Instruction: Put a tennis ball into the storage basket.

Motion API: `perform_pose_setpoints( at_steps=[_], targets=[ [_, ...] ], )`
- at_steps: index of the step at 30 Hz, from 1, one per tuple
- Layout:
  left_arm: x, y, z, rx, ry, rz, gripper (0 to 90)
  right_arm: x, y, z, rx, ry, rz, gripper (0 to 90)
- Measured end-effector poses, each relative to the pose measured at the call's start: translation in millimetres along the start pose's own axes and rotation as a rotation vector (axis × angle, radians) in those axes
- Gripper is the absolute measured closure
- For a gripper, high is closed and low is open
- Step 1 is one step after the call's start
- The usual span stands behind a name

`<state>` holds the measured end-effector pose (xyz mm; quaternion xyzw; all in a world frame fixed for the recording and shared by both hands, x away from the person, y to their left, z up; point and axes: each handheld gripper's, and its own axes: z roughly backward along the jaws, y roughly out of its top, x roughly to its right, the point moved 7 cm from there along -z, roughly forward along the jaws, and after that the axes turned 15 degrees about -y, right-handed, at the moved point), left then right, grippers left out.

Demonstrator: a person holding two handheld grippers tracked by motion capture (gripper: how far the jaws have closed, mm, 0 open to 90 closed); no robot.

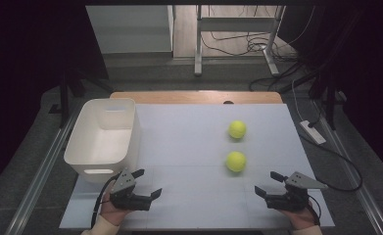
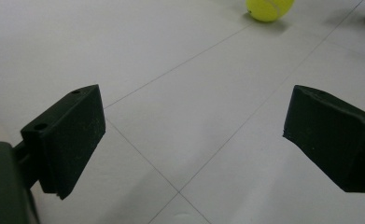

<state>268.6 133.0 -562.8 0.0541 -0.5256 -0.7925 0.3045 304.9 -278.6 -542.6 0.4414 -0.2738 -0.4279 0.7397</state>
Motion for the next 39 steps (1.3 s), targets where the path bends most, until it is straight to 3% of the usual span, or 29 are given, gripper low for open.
perform_pose_setpoints(
  at_steps=[28, 39],
  targets=[
    [5.3, 9.3, -6.4, -0.019, -0.011, 0.006, 5.4, -0.9, 2.6, -2.3, 0.005, -0.001, 0.004, 13.3],
    [8.4, 24.2, -15.9, -0.018, -0.016, 0.011, 5.6, -0.5, 1.6, -2.6, 0.000, 0.001, 0.005, 13.3]
  ],
)
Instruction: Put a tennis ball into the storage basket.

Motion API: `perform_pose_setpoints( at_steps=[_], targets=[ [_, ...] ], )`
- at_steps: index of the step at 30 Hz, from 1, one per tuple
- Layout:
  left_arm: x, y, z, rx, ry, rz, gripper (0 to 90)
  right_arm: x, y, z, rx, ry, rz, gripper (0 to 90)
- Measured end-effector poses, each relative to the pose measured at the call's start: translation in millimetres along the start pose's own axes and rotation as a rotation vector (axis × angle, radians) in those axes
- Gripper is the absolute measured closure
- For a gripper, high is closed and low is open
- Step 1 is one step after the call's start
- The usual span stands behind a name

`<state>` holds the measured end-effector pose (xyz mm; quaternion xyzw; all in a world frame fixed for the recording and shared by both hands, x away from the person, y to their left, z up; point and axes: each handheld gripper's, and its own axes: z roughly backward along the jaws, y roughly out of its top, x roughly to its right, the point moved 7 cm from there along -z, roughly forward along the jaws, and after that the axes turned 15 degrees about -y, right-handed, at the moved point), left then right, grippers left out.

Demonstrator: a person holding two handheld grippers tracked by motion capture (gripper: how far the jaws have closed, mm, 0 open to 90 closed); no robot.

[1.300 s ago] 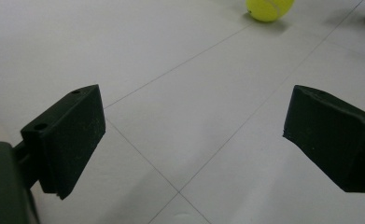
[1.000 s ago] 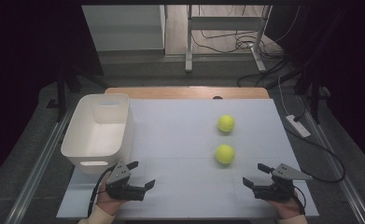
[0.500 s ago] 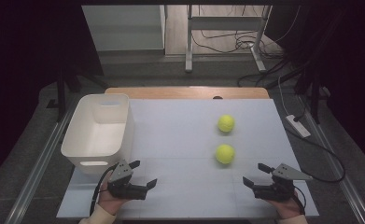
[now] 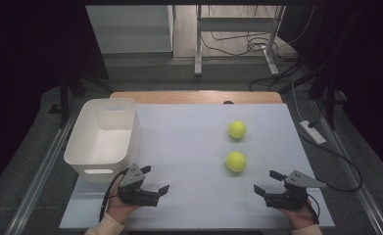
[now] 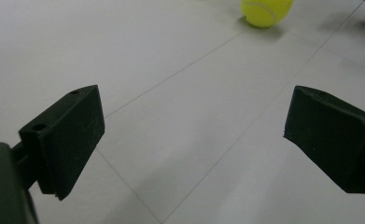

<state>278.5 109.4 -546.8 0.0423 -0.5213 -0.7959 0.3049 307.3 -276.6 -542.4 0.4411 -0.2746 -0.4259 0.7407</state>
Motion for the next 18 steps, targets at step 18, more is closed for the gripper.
perform_pose_setpoints(
  at_steps=[18],
  targets=[
    [6.5, 11.3, -18.7, -0.054, -0.025, -0.021, 5.5, -0.3, 0.2, -2.9, -0.003, 0.003, -0.003, 13.4]
  ],
)
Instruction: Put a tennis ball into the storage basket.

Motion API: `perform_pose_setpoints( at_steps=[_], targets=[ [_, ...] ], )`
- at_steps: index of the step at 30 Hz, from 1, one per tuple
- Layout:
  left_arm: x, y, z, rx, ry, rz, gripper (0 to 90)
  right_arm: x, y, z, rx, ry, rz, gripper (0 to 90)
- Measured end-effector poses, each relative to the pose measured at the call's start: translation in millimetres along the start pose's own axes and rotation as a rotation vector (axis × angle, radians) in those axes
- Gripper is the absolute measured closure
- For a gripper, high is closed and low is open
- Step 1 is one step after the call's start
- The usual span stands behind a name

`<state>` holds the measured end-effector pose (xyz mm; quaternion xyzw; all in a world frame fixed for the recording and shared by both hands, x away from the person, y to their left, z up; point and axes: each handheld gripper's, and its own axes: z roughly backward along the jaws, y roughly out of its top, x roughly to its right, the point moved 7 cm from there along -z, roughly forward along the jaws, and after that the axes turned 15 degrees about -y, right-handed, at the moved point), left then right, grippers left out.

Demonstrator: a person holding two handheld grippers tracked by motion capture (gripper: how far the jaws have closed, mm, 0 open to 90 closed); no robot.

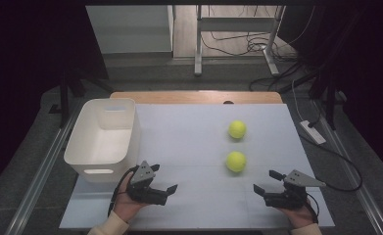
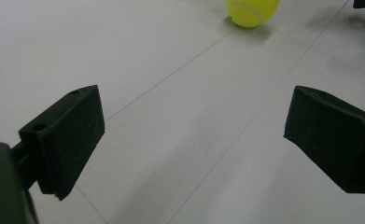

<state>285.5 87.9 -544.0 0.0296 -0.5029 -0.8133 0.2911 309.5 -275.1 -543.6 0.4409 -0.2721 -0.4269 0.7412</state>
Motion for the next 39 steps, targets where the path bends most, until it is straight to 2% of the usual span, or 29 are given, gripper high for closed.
perform_pose_setpoints(
  at_steps=[10, 23, 39],
  targets=[
    [-1.6, 12.0, -10.8, -0.002, -0.020, 0.014, 5.8, -0.2, 0.1, 0.0, 0.000, 0.000, 0.003, 13.4],
    [-1.7, 23.9, -23.2, -0.014, -0.040, 0.009, 6.0, 0.3, -0.1, 0.1, 0.001, -0.006, 0.010, 13.4],
    [-1.6, 30.7, -41.3, -0.043, -0.064, 0.005, 6.2, 0.1, 0.8, 0.6, 0.011, -0.003, 0.012, 13.6]
  ],
)
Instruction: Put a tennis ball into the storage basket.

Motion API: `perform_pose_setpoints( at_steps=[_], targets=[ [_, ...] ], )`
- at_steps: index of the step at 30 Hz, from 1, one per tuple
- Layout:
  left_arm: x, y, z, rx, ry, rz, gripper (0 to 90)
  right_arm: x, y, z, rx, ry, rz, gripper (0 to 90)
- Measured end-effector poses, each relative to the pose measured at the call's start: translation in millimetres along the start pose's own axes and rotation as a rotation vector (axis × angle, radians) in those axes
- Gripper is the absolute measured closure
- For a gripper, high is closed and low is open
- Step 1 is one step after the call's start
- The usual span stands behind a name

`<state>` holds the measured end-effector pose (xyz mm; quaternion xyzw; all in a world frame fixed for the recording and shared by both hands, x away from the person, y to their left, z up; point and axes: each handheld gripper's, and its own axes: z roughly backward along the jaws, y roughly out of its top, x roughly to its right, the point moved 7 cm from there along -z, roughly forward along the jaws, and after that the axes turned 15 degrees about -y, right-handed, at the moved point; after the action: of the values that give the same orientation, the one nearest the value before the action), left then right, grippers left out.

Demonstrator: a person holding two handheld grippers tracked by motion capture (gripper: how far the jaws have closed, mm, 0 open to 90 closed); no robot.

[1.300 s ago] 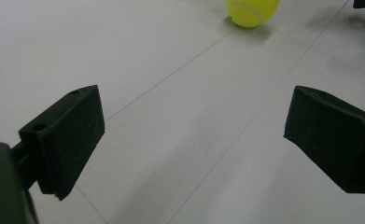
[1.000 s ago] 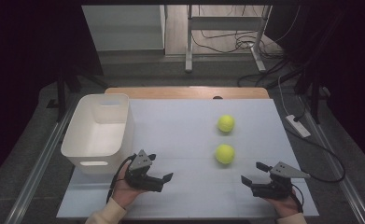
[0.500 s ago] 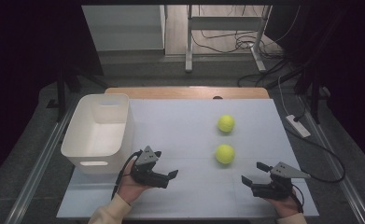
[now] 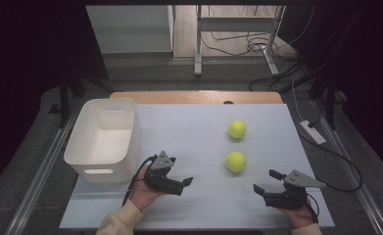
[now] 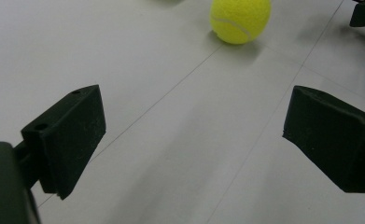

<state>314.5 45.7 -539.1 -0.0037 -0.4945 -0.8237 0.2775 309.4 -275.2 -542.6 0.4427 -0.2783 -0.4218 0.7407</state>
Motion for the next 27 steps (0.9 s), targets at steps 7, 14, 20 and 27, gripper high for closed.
perform_pose_setpoints(
  at_steps=[7, 14, 20, 27],
  targets=[
    [-1.1, 3.0, -2.4, -0.005, -0.003, 0.001, 6.2, -0.5, 0.5, -1.1, 0.002, -0.001, 0.002, 13.6],
    [-0.4, 9.1, -5.6, -0.005, -0.010, -0.006, 6.3, -0.4, 0.8, -0.9, 0.003, -0.005, 0.002, 13.6],
    [-1.8, 15.7, -16.4, -0.021, -0.016, -0.013, 6.4, 1.7, 0.7, -1.2, 0.004, 0.003, -0.002, 13.6],
    [1.7, 22.4, -32.2, -0.035, -0.039, -0.017, 6.4, 1.8, 1.5, -0.2, 0.011, 0.006, -0.002, 13.6]
  ],
)
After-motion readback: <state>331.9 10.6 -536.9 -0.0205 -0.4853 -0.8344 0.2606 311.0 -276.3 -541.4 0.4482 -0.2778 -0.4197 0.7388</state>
